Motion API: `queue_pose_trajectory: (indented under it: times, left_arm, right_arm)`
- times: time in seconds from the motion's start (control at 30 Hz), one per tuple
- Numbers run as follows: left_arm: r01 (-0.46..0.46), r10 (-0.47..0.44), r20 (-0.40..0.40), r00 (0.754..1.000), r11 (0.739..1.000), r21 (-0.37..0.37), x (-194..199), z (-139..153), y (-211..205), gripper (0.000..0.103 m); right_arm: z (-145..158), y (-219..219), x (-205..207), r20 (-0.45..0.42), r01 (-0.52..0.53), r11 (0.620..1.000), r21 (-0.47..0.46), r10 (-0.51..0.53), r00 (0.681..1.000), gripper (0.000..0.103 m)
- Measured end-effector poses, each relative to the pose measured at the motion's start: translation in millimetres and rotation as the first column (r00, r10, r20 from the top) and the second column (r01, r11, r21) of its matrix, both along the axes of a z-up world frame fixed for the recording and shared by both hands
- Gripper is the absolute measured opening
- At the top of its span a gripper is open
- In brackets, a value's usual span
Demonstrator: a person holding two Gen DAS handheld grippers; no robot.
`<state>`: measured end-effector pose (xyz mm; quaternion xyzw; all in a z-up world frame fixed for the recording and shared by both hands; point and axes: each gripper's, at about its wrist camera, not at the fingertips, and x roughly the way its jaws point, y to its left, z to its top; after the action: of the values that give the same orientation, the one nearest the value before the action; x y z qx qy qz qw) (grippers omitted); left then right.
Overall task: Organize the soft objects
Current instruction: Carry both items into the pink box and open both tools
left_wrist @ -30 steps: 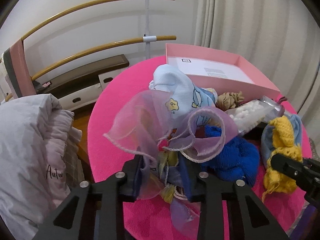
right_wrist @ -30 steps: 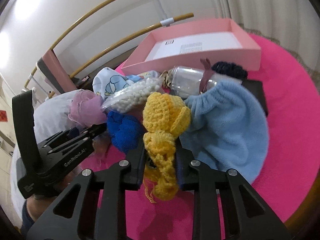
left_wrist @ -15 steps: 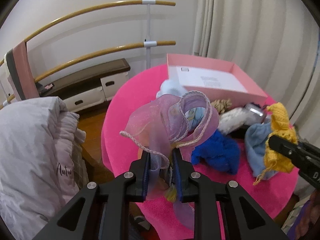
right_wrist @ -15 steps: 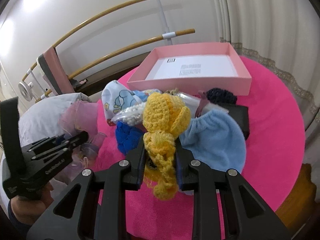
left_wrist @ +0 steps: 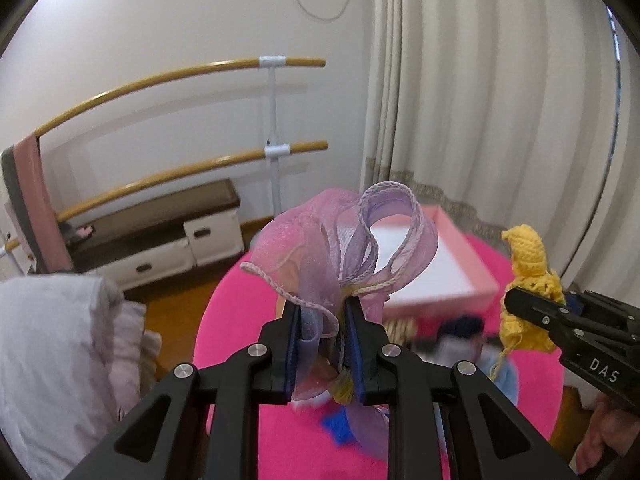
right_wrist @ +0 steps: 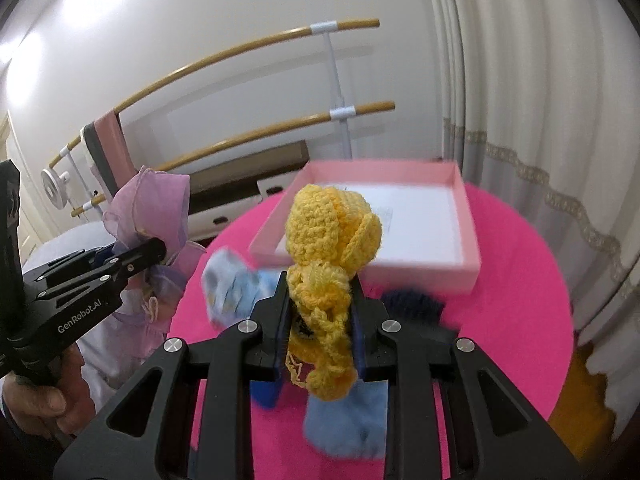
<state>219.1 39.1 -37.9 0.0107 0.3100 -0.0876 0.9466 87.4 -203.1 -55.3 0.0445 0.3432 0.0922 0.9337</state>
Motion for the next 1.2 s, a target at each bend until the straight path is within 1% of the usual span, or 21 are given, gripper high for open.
queue_pose_trajectory:
  times: [0.03,0.13,0.23,0.3,0.4,0.43,0.57,0.63,0.73,0.87,0.93,0.97,1.03,1.07,1.1,1.13,1.17,1.2]
  left_arm:
    - [0.003,-0.003,0.005,1.000,1.000,0.000,10,6,-6,0.018]
    - [0.012,-0.012,-0.019,1.000,1.000,0.005,40,11,-23,0.018]
    - [0.015,-0.015,-0.046,0.999,1.000,0.011,71,14,-36,0.018]
    - [0.015,-0.014,-0.087,0.996,1.000,0.006,95,11,-45,0.018]
    - [0.017,-0.015,-0.148,0.989,1.000,0.009,125,5,-58,0.018]
    - [0.016,-0.015,-0.173,0.985,1.000,0.008,136,0,-63,0.018]
    - [0.011,-0.009,-0.247,0.969,1.000,0.010,165,-14,-75,0.019]
    - [0.011,-0.006,-0.270,0.963,1.000,0.021,176,-19,-83,0.019]
    - [0.015,-0.008,-0.296,0.955,1.000,0.022,187,-24,-92,0.019]
    - [0.017,-0.007,-0.313,0.950,0.999,0.030,193,-18,-100,0.019]
    - [0.018,-0.003,-0.316,0.949,0.999,0.044,196,-16,-106,0.022]
    - [0.019,-0.002,-0.317,0.948,0.999,0.050,202,-16,-105,0.026]
    - [0.014,0.011,-0.323,0.946,0.997,0.075,206,-16,-107,0.046]
    - [0.010,0.018,-0.326,0.945,0.997,0.083,211,-18,-110,0.067]
    - [0.006,0.024,-0.321,0.947,0.996,0.090,212,-18,-111,0.082]
    - [-0.005,0.038,-0.307,0.951,0.994,0.108,216,-21,-116,0.083]
    - [-0.010,0.046,-0.291,0.956,0.992,0.122,213,-19,-117,0.084]
    - [-0.007,0.042,-0.286,0.957,0.993,0.120,211,-19,-119,0.084]
  right_arm:
    - [5,-6,13,0.000,0.003,1.000,-0.002,-0.003,1.000,0.023]
    - [14,-22,46,-0.002,0.015,1.000,-0.022,-0.015,1.000,0.023]
    - [15,-38,85,-0.030,0.022,1.000,-0.015,-0.023,0.999,0.023]
    - [12,-51,114,-0.060,0.030,1.000,-0.004,-0.030,0.998,0.023]
    - [4,-61,149,-0.109,0.038,0.999,-0.008,-0.038,0.993,0.023]
    - [-3,-64,165,-0.135,0.041,0.999,-0.015,-0.043,0.990,0.024]
    - [-33,-79,211,-0.238,0.055,0.998,0.008,-0.052,0.970,0.024]
    - [-47,-85,226,-0.271,0.063,0.998,0.007,-0.058,0.961,0.024]
    - [-63,-92,237,-0.303,0.073,0.997,0.019,-0.064,0.951,0.024]
    - [-76,-94,246,-0.329,0.071,0.997,0.020,-0.060,0.942,0.024]
    - [-78,-94,249,-0.337,0.071,0.997,0.017,-0.061,0.940,0.024]
    - [-79,-94,251,-0.341,0.069,0.997,0.017,-0.059,0.938,0.028]
    - [-82,-93,252,-0.342,0.068,0.998,0.004,-0.063,0.937,0.037]
    - [-82,-91,251,-0.339,0.075,0.997,0.000,-0.070,0.938,0.046]
    - [-82,-93,252,-0.337,0.082,0.997,0.000,-0.077,0.938,0.055]
    - [-83,-95,250,-0.334,0.096,0.995,0.000,-0.090,0.938,0.060]
    - [-82,-96,251,-0.332,0.101,0.995,0.003,-0.094,0.938,0.073]
    - [-82,-97,250,-0.329,0.107,0.994,0.006,-0.099,0.939,0.083]
